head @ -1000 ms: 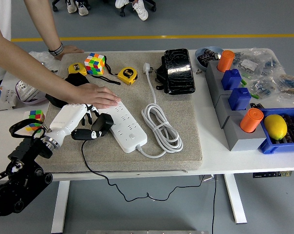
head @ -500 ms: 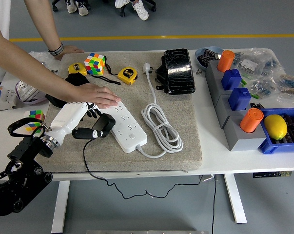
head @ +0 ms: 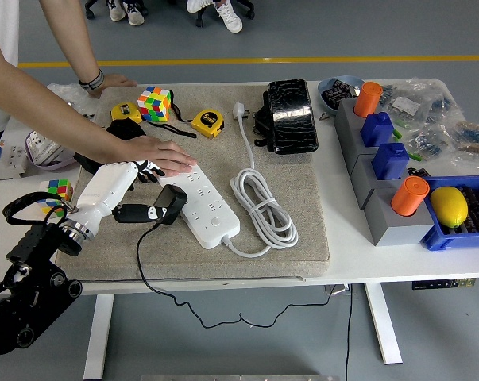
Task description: Put the plug near the board,insert it into the board,press the button,pull the plug out
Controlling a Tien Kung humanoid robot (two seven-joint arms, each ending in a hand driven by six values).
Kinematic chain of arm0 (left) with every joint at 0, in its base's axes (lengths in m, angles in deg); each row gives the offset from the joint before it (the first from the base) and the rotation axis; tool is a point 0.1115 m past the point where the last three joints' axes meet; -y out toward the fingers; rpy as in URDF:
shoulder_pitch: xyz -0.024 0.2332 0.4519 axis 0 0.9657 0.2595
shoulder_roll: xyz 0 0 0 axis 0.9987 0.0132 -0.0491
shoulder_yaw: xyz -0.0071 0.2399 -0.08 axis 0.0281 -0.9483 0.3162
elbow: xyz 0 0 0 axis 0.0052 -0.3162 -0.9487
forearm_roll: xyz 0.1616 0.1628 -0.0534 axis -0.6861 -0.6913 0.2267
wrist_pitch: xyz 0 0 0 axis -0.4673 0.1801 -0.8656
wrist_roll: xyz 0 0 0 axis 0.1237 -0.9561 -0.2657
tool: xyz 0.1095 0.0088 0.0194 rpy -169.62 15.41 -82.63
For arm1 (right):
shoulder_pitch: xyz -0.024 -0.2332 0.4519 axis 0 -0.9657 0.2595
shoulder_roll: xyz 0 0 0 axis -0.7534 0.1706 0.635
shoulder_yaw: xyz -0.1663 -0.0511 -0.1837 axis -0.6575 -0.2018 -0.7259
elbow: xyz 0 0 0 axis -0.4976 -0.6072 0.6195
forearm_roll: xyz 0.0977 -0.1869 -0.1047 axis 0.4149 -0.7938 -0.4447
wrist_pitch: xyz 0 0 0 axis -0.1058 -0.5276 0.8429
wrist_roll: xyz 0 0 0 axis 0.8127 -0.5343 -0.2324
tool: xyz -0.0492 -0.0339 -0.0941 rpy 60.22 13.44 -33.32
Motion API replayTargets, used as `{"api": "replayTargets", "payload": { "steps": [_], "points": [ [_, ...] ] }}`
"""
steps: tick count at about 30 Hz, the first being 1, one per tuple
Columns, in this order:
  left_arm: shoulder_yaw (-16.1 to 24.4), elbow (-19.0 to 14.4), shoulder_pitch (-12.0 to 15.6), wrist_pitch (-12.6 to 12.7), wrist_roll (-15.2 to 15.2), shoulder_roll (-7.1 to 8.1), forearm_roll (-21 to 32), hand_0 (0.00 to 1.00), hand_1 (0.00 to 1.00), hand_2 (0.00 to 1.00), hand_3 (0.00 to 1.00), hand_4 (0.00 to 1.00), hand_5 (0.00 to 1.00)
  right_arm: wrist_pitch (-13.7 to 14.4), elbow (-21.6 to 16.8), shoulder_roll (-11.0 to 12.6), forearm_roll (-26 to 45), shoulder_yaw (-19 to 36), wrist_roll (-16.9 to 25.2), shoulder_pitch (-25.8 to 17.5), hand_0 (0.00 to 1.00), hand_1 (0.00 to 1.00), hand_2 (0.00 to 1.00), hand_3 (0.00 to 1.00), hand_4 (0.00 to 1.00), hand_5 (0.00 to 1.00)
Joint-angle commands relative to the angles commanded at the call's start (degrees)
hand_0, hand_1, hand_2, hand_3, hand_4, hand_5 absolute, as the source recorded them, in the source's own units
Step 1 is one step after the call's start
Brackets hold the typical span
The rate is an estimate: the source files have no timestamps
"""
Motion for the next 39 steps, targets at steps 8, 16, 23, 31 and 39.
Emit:
{"api": "replayTargets", "payload": {
  "steps": [8, 16, 23, 31, 39],
  "points": [
    [1.22, -3.16, 2.45, 3.04, -4.38, 0.42, 5.66, 0.338, 0.543, 0.587, 0.637, 0.998, 0.515, 0.02, -0.01, 0.03, 0.09, -0.44, 0.00, 0.01, 0.549, 0.572, 0.526, 0.504, 0.818, 0.354],
    [0.88, -5.99, 5.53, 3.99, -4.69, -0.27, 6.99, 0.503, 0.619, 0.610, 0.583, 0.996, 0.453, -0.01, 0.03, -0.10, 0.23, -0.73, 0.02, -0.08, 0.550, 0.572, 0.524, 0.504, 0.818, 0.355],
    [-0.24, -5.10, 5.67, 2.96, -1.59, -0.62, 4.80, 0.527, 0.641, 0.629, 0.582, 0.988, 0.460, 0.01, -0.08, 0.03, -0.04, -0.50, 0.07, -0.04, 0.550, 0.572, 0.524, 0.504, 0.818, 0.355],
    [-0.77, -5.00, 5.86, 2.26, 0.30, -0.57, 3.33, 0.534, 0.633, 0.623, 0.581, 0.987, 0.463, 0.03, -0.02, -0.14, 0.00, -0.21, 0.12, -0.38, 0.549, 0.575, 0.523, 0.504, 0.818, 0.354],
    [-1.15, -5.03, 5.40, 1.39, 1.14, -0.61, 2.78, 0.526, 0.621, 0.612, 0.584, 0.986, 0.470, 0.11, -0.05, -0.17, -0.10, 0.15, 0.27, -0.19, 0.549, 0.572, 0.524, 0.503, 0.818, 0.355]
  ]
}}
